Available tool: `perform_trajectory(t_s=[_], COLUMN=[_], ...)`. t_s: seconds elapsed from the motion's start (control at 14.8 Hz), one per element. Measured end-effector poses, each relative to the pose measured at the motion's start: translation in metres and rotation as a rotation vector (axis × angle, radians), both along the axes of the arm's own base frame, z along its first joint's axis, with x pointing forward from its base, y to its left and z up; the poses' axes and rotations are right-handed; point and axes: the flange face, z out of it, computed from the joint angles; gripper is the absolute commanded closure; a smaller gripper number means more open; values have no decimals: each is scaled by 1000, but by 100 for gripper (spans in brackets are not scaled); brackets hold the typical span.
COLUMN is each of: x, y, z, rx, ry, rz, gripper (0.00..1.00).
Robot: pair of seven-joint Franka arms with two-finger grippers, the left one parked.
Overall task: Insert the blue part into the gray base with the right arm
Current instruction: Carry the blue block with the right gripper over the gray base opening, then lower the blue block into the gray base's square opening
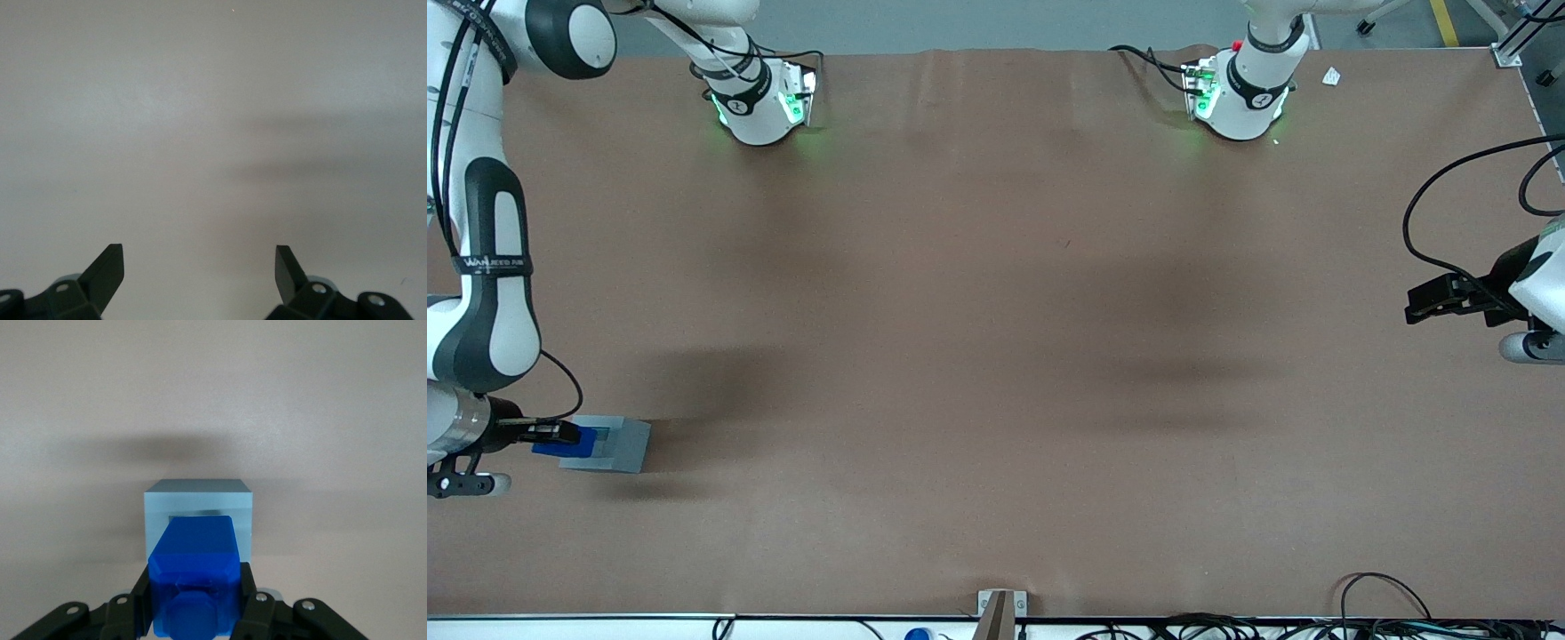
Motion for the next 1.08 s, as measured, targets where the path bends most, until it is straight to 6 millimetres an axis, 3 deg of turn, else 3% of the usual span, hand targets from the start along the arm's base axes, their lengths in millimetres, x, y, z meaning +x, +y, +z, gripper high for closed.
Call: perform_trajectory(t_s=[1.08], x=[1], y=[-4], z=[-17], rx=[30], ry=[54], rz=[-81], gripper=[100])
